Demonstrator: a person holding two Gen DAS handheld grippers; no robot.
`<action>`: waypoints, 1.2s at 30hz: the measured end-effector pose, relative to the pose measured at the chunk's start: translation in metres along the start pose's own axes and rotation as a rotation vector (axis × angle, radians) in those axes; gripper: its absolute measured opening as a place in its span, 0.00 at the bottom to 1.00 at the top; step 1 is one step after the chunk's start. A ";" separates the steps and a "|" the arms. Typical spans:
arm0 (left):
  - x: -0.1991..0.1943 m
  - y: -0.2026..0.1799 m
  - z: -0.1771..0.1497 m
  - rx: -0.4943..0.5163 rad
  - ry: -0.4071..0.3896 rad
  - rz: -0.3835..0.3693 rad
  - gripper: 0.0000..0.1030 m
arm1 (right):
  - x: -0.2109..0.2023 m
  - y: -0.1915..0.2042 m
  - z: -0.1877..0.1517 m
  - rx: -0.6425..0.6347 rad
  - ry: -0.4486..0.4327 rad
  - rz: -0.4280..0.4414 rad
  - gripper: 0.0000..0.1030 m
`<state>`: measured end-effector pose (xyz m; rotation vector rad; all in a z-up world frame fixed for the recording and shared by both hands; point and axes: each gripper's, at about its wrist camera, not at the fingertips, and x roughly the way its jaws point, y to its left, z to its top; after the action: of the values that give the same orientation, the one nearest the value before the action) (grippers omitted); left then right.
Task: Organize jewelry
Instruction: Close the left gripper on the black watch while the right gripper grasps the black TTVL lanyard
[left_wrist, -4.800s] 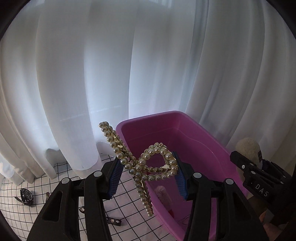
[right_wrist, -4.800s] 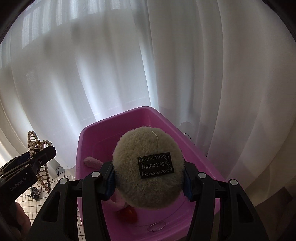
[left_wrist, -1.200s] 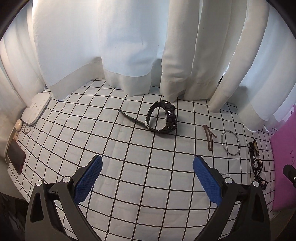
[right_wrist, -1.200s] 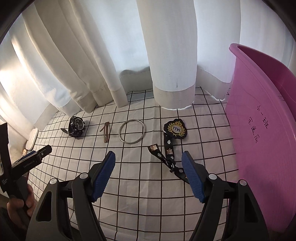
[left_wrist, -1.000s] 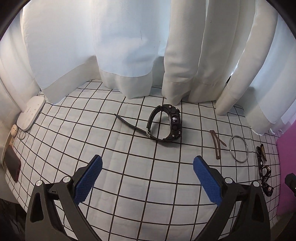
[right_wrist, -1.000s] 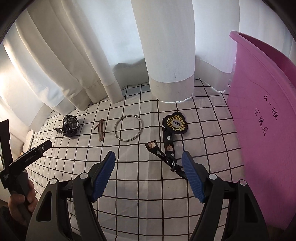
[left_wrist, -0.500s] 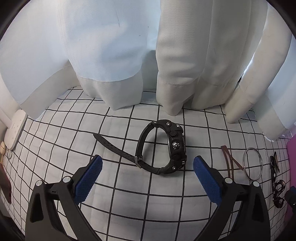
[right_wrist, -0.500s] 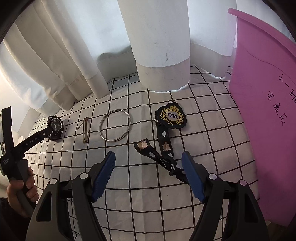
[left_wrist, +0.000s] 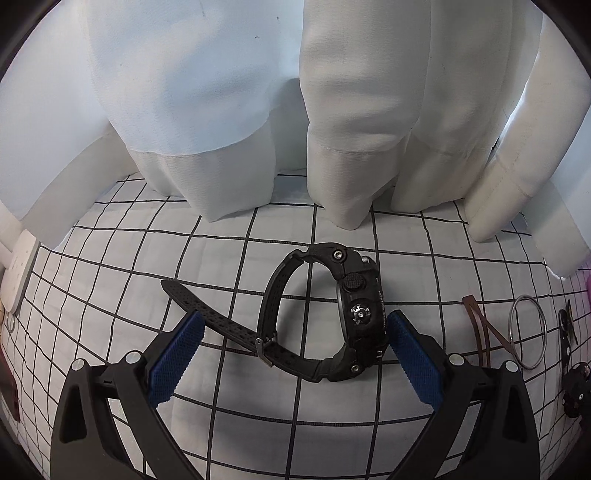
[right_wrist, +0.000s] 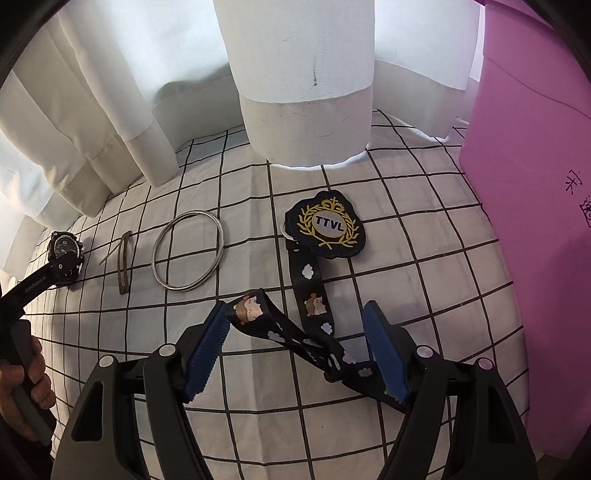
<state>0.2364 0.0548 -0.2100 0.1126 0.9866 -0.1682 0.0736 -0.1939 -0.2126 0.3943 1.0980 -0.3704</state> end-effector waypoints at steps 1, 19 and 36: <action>0.001 -0.001 0.002 0.003 -0.004 0.003 0.94 | 0.003 -0.004 0.000 0.013 0.003 -0.002 0.69; 0.027 -0.027 0.019 0.068 -0.011 0.094 0.95 | 0.036 -0.003 0.030 -0.043 -0.074 -0.114 0.92; 0.029 -0.020 0.012 0.024 -0.019 0.048 0.92 | 0.042 -0.002 0.037 -0.062 -0.104 -0.100 0.90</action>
<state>0.2580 0.0306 -0.2285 0.1562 0.9627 -0.1369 0.1181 -0.2173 -0.2360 0.2629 1.0273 -0.4396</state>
